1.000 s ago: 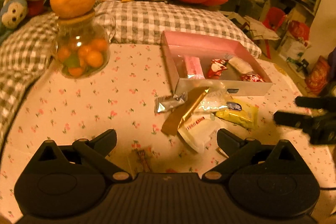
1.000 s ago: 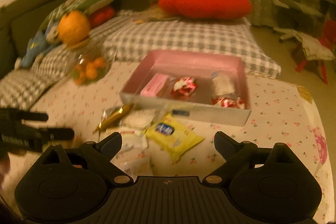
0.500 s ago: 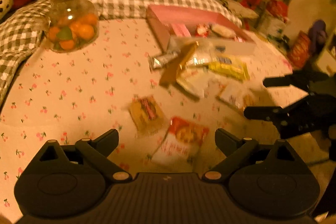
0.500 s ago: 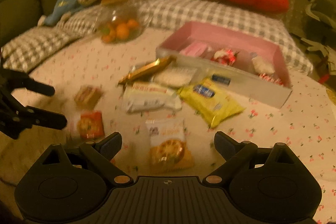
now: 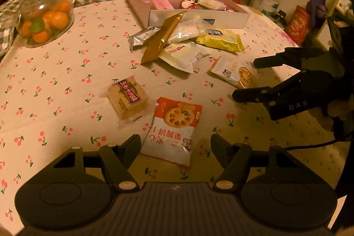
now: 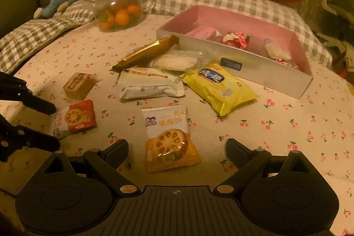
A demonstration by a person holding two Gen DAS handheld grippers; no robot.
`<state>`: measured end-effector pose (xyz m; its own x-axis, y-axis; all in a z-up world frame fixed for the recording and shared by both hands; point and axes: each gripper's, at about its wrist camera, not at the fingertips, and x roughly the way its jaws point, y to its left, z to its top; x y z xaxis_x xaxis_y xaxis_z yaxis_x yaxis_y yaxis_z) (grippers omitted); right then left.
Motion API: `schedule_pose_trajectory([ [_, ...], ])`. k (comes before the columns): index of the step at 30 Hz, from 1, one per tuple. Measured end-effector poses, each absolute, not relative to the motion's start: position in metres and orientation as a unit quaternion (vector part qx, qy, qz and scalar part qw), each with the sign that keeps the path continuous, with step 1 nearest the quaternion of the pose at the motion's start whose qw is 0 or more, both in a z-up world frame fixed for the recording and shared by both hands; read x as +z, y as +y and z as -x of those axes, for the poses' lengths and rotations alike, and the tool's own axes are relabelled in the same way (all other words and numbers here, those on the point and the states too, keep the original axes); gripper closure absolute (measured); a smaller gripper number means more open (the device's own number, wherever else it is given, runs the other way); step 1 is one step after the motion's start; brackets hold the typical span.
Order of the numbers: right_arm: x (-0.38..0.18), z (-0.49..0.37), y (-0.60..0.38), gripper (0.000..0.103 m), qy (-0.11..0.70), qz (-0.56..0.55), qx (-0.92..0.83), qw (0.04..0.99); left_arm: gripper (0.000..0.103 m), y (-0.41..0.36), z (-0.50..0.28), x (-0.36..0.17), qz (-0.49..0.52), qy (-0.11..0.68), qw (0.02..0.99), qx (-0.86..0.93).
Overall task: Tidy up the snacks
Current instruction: 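Grasp orange-printed biscuit packet with left tool while right tool grasps another biscuit packet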
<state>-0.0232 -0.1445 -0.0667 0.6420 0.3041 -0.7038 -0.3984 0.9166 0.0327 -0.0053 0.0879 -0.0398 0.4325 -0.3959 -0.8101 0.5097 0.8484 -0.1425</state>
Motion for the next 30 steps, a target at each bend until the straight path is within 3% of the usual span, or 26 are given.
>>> schedule_pose_trajectory([
  [14, -0.071, 0.017, -0.131, 0.01, 0.36, 0.097, 0.211, 0.903, 0.034, 0.071, 0.01, -0.045, -0.104, 0.443, 0.847, -0.275],
  [21, -0.069, 0.017, -0.133, 0.024, 0.351, 0.1, 0.205, 0.908, 0.034, 0.067, 0.007, -0.045, -0.098, 0.437, 0.853, -0.267],
  [30, -0.068, 0.016, -0.135, 0.028, 0.36, 0.092, 0.205, 0.905, 0.034, 0.064, 0.008, -0.047, -0.099, 0.425, 0.861, -0.26],
])
